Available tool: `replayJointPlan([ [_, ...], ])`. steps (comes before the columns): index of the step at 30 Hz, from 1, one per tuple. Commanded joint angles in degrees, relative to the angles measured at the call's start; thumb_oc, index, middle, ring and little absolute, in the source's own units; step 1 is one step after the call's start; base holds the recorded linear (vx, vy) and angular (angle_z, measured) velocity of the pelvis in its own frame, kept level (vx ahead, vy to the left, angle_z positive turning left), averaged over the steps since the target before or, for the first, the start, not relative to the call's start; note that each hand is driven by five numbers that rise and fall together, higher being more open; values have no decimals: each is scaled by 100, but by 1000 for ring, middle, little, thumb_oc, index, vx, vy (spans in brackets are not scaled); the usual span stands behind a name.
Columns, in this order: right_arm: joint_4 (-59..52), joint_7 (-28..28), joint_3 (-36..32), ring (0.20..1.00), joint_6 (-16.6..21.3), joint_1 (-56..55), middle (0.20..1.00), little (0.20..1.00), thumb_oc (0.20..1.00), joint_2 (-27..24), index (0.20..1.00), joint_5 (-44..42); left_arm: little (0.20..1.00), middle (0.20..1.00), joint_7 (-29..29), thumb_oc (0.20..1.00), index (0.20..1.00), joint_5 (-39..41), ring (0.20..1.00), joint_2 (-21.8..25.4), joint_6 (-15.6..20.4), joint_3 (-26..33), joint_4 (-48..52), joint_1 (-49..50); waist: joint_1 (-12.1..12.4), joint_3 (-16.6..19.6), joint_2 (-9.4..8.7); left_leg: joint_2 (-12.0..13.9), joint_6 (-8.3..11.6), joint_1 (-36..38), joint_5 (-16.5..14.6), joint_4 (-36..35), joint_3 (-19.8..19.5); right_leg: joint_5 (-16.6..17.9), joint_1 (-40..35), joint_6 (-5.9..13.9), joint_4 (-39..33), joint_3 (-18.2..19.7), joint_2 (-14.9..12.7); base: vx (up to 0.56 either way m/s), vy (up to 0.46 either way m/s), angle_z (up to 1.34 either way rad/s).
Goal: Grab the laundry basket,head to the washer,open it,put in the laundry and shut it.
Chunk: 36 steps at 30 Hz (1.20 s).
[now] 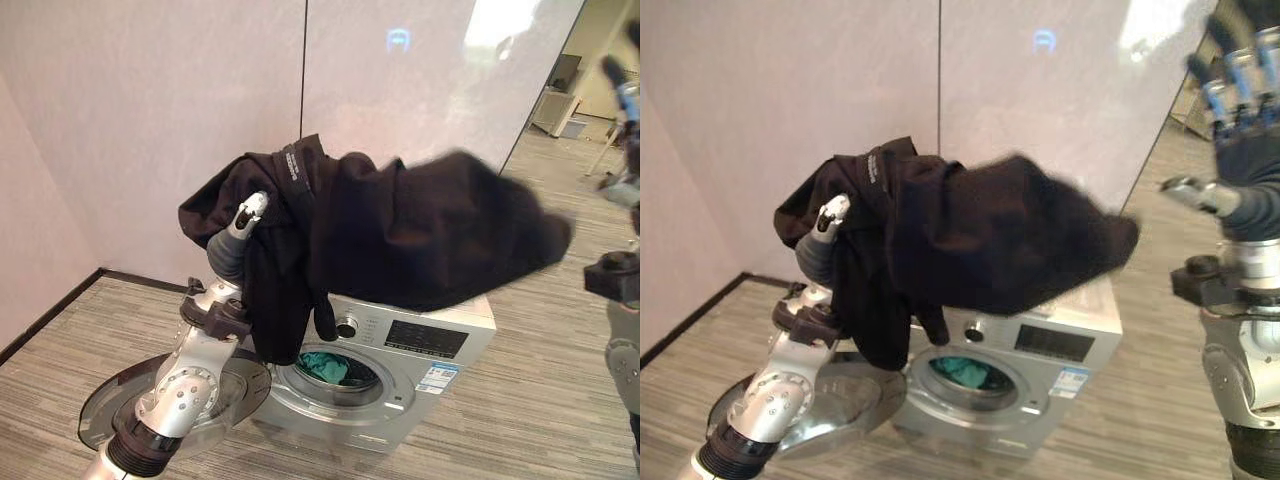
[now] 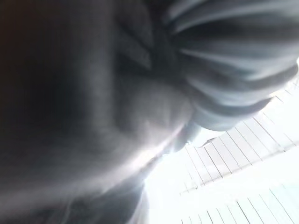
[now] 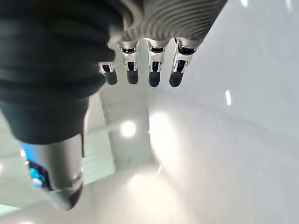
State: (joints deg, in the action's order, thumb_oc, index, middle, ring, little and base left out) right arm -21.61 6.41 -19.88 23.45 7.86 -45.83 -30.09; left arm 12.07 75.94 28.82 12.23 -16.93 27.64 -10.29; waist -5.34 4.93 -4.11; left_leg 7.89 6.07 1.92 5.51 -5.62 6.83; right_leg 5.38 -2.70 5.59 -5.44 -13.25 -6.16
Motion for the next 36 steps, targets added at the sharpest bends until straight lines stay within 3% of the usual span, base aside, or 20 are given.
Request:
replayJointPlan([
  [1, 512, 974, -628, 1000, 137, 19, 1000, 1000, 1000, -186, 1000, 1250, 200, 200, 371, 200, 200, -81, 200, 1, 178, 256, 532, 166, 129, 156, 154, -168, -279, 278, -709, 62, -90, -19, 61, 374, 86, 2, -369, 0, 0, 0],
  [4, 940, 920, -804, 1000, 220, -188, 1000, 1000, 1000, -186, 1000, 1099, 200, 200, 620, 200, 200, -4, 200, 128, 10, 351, 667, 477, 170, 146, 172, -169, -279, 296, -702, 62, -108, -43, 20, 371, 84, -18, -362, 0, 0, 0],
  [8, 495, 163, -1072, 1000, 548, -530, 1000, 1000, 1000, 109, 1000, 224, 200, 200, 833, 200, 200, 111, 200, 99, -125, 409, 633, 690, 154, 160, 176, -181, -272, 303, -698, 62, -147, -69, -4, 356, 86, -56, -362, 0, 0, 0],
  [12, 825, 419, -1331, 1000, 622, -602, 1000, 1000, 1000, 145, 1000, 308, 200, 200, 972, 200, 200, 166, 200, 91, -221, 332, 560, 776, 136, 177, 163, -185, -272, 332, -720, 62, -165, -76, -25, 363, 96, -56, -352, 0, 0, 0],
  [15, 1355, 725, -1372, 1000, 563, -659, 1000, 1000, 1000, 87, 1000, 481, 200, 200, 1003, 200, 200, 200, 200, 144, -276, 236, 515, 918, 146, 166, 166, -182, -279, 351, -732, 62, -166, -71, -39, 365, 101, -57, -352, 0, 0, 0],
  [16, 2089, 939, -1277, 1000, 320, -744, 1000, 1000, 1000, -39, 1000, 711, 200, 200, 1074, 200, 200, 276, 200, 333, -485, 25, 401, 1210, 179, 92, 169, -176, -289, 358, -724, 62, -152, -56, -24, 373, 108, -59, -352, 0, 0, 0],
  [22, 3233, 1156, -1172, 1000, -147, -1116, 1000, 1000, 1000, -88, 1000, 1271, 200, 200, 1213, 200, 200, 319, 200, 643, -875, -311, 126, 1932, 259, -136, 190, -189, -312, 373, -703, 62, -154, -35, -20, 373, 115, -66, -342, -6, -2, 0],
  [29, 4851, 1320, -761, 1000, -344, -1118, 1000, 1000, 1000, 296, 1000, 1191, 200, 200, 1319, 200, 200, 268, 200, 908, -1231, -890, -446, 2422, 382, -611, 225, -166, -332, 288, -637, 119, -216, -95, 81, 325, 237, -138, -295, -32, -28, 5],
  [31, 4867, 1244, -677, 1000, -339, -1096, 1000, 1000, 1000, 357, 1000, 1193, 200, 200, 1341, 200, 200, 229, 200, 912, -1257, -918, -521, 2441, 392, -684, 214, -155, -335, 289, -649, 159, -210, -130, 104, 313, 306, -139, -293, -41, -29, 5],
  [36, 5152, 1237, -319, 1000, -332, -949, 1000, 1000, 1000, 862, 1000, 1025, 200, 200, 1339, 200, 200, 1, 200, 909, -1246, -1367, -941, 2306, 404, -1258, 173, -116, -344, -75, -750, 688, -239, -268, 433, 223, 786, -142, -304, -98, -38, 0],
])
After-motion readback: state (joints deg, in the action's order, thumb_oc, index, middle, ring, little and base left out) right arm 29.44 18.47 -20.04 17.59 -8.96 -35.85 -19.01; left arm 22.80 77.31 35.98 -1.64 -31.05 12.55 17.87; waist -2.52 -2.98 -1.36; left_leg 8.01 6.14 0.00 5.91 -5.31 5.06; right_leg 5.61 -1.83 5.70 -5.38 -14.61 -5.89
